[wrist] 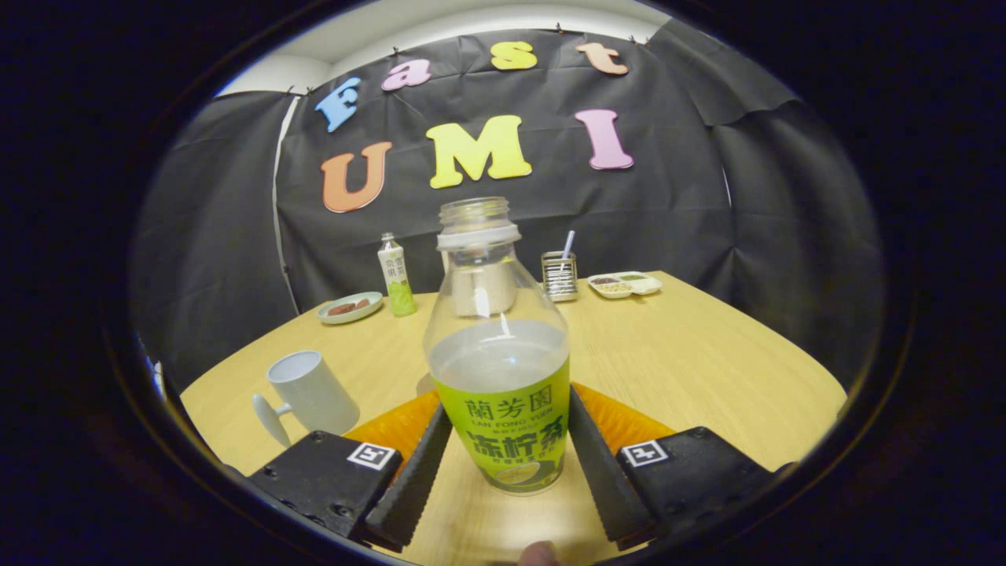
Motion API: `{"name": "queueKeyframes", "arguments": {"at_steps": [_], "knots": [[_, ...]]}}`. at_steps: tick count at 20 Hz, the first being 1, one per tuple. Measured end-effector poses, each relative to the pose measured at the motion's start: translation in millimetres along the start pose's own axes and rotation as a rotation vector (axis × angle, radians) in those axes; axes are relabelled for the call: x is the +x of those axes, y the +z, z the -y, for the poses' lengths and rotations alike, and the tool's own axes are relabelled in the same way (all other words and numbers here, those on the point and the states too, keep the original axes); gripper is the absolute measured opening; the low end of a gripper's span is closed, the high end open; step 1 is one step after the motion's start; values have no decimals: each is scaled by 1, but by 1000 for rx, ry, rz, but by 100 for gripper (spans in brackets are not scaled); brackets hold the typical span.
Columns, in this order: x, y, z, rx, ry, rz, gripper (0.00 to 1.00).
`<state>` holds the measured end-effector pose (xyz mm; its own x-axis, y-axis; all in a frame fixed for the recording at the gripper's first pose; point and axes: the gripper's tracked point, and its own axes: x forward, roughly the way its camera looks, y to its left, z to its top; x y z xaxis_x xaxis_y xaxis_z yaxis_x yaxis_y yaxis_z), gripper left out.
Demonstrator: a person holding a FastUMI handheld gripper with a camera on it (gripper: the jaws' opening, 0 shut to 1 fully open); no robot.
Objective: Take the bottle from table, then pour the juice into the cup, finally place the bottle on the coaster
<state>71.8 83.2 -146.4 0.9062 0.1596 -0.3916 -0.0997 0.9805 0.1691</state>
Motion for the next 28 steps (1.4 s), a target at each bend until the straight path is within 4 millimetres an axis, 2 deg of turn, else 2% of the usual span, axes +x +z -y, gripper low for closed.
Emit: {"name": "queueKeyframes", "arguments": {"at_steps": [4,8,13,16,20,22,28], "knots": [[-6,7,-7,-66,9,-17,81],[-18,35,-20,-185,13,19,78],[-23,69,-46,-352,34,29,75],[-18,83,-52,-511,1,10,75],[-6,98,-55,-823,-114,20,76],[3,104,-64,-948,-146,35,76],[19,113,-79,-1180,-242,92,76]]}}
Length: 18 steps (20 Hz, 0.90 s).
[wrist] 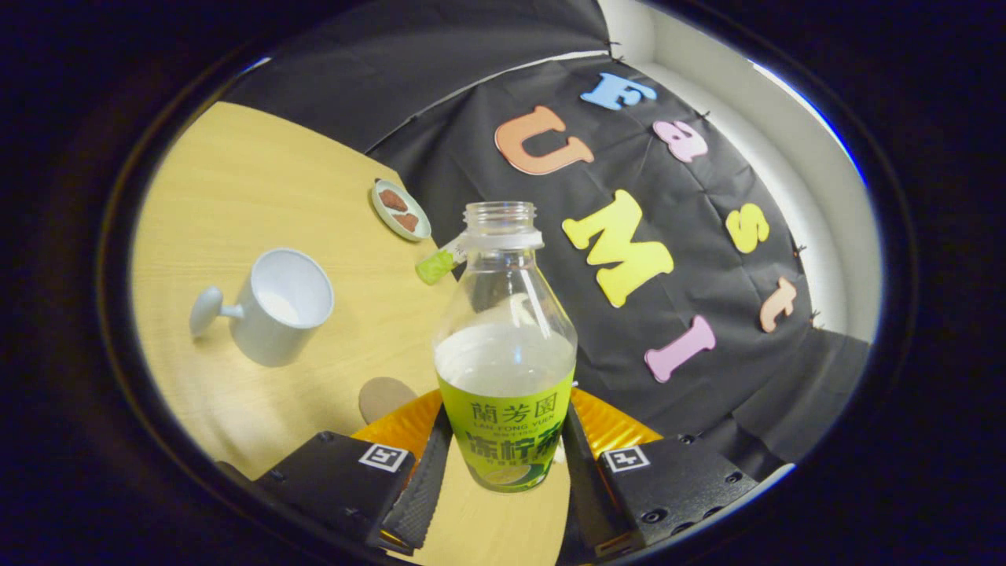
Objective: Take the bottle from table, then pour the juice into the cup, finally place the bottle on the coaster
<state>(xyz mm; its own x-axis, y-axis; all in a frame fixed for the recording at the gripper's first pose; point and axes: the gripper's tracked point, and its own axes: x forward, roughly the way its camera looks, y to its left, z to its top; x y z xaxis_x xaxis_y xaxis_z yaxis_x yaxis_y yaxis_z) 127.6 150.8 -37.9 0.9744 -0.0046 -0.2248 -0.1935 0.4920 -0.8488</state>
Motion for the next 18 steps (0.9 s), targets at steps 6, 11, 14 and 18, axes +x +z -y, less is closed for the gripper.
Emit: {"name": "queueKeyframes", "arguments": {"at_steps": [6,11,14,18], "knots": [[5,-5,-13,-217,-76,-11,76],[19,-1,-15,-317,-116,-10,76],[18,6,-15,-381,-138,-2,75],[18,11,-8,-475,-183,7,75]]}}
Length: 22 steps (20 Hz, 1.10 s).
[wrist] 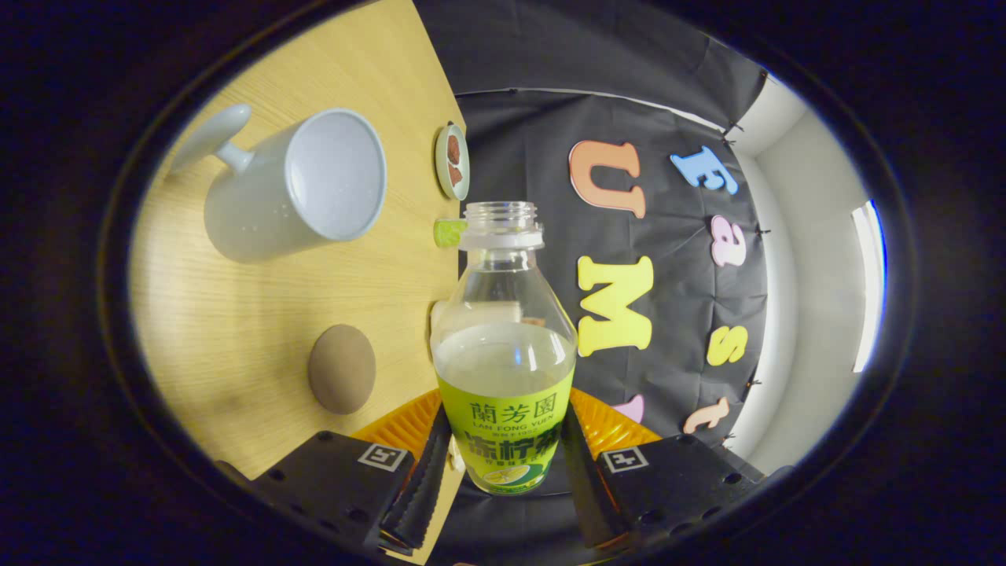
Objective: Take the bottle from table, then pour the juice into the cup, finally place the bottle on the coaster
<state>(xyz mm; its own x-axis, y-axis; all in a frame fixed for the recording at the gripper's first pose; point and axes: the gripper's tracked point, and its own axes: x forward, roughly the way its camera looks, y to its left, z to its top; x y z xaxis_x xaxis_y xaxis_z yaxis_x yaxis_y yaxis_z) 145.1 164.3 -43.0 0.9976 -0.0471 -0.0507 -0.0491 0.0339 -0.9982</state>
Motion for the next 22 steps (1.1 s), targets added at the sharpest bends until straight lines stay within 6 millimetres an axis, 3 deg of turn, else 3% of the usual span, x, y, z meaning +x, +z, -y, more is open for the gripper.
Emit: {"name": "queueKeyframes", "arguments": {"at_steps": [22], "knots": [[-5,21,23,-263,-81,46,75]]}}
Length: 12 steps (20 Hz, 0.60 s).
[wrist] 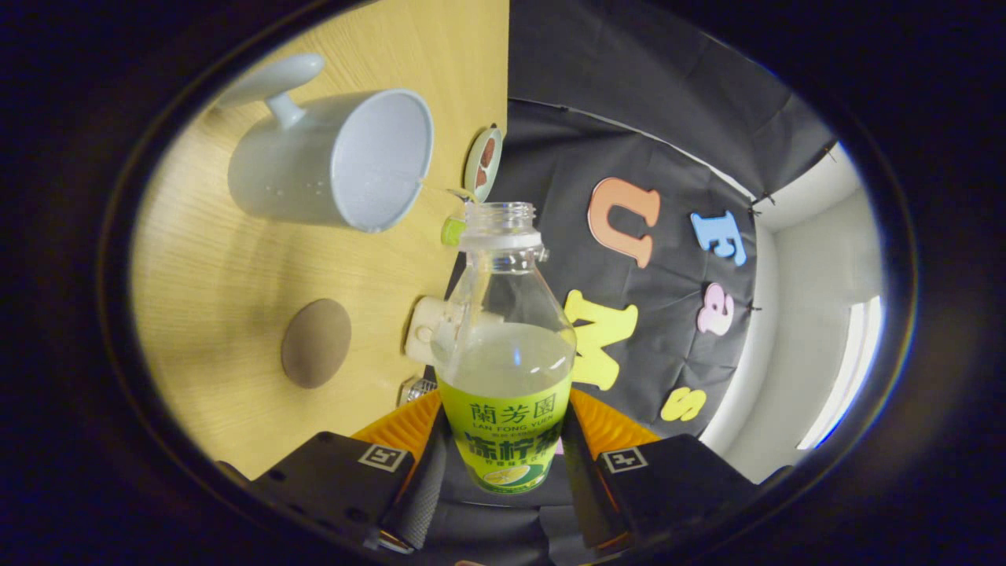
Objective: Take the bottle from table, then pour the juice into the cup, finally place the bottle on the coaster
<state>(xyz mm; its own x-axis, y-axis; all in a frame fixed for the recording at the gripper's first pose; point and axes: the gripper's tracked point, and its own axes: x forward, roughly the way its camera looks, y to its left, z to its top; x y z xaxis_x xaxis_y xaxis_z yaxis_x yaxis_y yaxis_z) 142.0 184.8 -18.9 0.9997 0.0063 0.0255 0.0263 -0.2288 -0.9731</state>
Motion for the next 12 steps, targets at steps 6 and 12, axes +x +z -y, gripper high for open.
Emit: {"name": "queueKeyframes", "arguments": {"at_steps": [6,12], "knots": [[1,2,6,-30,-7,6,75],[0,0,12,-61,-13,-4,75]]}}
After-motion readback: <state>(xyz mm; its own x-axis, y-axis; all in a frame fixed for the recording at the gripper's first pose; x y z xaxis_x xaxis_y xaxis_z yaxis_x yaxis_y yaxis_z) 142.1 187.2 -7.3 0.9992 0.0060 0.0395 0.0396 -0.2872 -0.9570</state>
